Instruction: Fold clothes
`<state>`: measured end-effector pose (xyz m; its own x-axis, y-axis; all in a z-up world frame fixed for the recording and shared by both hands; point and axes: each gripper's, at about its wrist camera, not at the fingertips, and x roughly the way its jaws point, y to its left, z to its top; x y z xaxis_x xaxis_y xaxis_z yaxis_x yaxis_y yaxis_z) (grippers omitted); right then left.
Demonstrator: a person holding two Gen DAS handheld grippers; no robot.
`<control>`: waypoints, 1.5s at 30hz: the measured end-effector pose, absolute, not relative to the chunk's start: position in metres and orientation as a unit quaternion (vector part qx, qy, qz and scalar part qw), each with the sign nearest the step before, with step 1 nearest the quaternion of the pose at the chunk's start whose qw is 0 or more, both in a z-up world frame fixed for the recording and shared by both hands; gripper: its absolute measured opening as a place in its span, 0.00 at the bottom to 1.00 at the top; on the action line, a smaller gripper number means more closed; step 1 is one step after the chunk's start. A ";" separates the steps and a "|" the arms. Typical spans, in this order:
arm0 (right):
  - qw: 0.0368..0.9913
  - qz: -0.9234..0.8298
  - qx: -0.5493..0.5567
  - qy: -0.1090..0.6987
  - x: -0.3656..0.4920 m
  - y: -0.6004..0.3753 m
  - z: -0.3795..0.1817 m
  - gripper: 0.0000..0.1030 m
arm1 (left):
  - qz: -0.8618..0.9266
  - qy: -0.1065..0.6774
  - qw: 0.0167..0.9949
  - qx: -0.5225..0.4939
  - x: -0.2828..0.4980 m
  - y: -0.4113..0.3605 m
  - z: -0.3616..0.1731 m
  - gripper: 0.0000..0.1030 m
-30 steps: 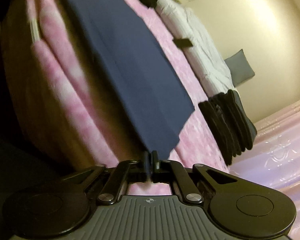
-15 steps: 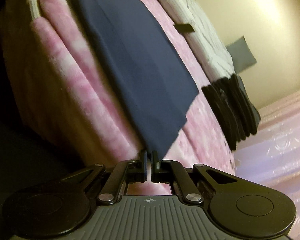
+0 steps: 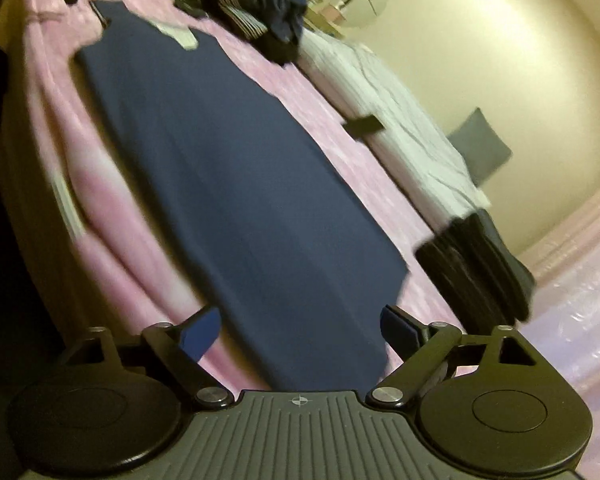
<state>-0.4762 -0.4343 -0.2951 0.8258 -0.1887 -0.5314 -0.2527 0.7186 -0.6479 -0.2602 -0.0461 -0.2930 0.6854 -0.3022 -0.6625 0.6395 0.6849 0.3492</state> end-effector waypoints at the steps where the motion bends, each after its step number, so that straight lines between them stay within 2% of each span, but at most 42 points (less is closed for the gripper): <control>1: 0.881 0.026 -0.374 0.290 -0.469 -0.426 -0.293 0.86 | -0.259 0.301 0.878 0.267 -0.253 -0.037 -0.291 0.15; 4: 0.888 0.053 -0.368 0.271 -0.445 -0.395 -0.286 0.86 | -0.231 0.333 0.893 0.195 -0.231 -0.010 -0.286 0.17; 15: 0.882 0.237 -0.372 0.169 -0.348 -0.217 -0.264 0.84 | -0.238 0.390 0.889 0.027 -0.155 0.043 -0.284 0.26; 22: 0.862 0.281 -0.379 0.183 -0.305 -0.170 -0.272 0.84 | -0.243 0.395 0.886 0.005 -0.125 0.067 -0.288 0.26; 24: 0.855 0.295 -0.381 0.193 -0.294 -0.156 -0.278 0.66 | -0.244 0.387 0.889 0.009 -0.119 0.080 -0.284 0.27; 25: 0.851 0.303 -0.380 0.200 -0.286 -0.146 -0.282 0.54 | -0.247 0.383 0.890 0.014 -0.115 0.085 -0.281 0.27; 29: 0.840 0.313 -0.385 0.219 -0.262 -0.105 -0.302 0.54 | -0.266 0.365 0.890 0.063 -0.101 0.098 -0.268 0.27; 32: 0.830 0.313 -0.401 0.228 -0.250 -0.079 -0.317 0.53 | -0.282 0.353 0.887 0.097 -0.092 0.102 -0.262 0.32; 38: 0.823 0.275 -0.450 0.211 -0.239 -0.058 -0.336 0.52 | -0.304 0.345 0.878 0.133 -0.073 0.102 -0.267 0.32; 40: 0.819 0.263 -0.465 0.207 -0.235 -0.057 -0.340 0.41 | -0.308 0.343 0.875 0.147 -0.068 0.099 -0.270 0.32; 42: 0.818 0.253 -0.474 0.206 -0.232 -0.059 -0.342 0.23 | -0.313 0.340 0.871 0.166 -0.062 0.096 -0.271 0.33; 43: 0.819 0.248 -0.474 0.207 -0.230 -0.062 -0.343 0.04 | -0.313 0.338 0.869 0.179 -0.059 0.093 -0.272 0.34; 45: 0.838 0.244 -0.444 0.201 -0.229 -0.075 -0.336 0.04 | -0.313 0.331 0.866 0.208 -0.052 0.087 -0.274 0.39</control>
<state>-0.2289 -0.0749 -0.3359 0.8000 0.2313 -0.5536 -0.5880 0.4859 -0.6466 -0.0521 0.0875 -0.2741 0.5851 -0.4052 -0.7024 0.6799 0.7173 0.1525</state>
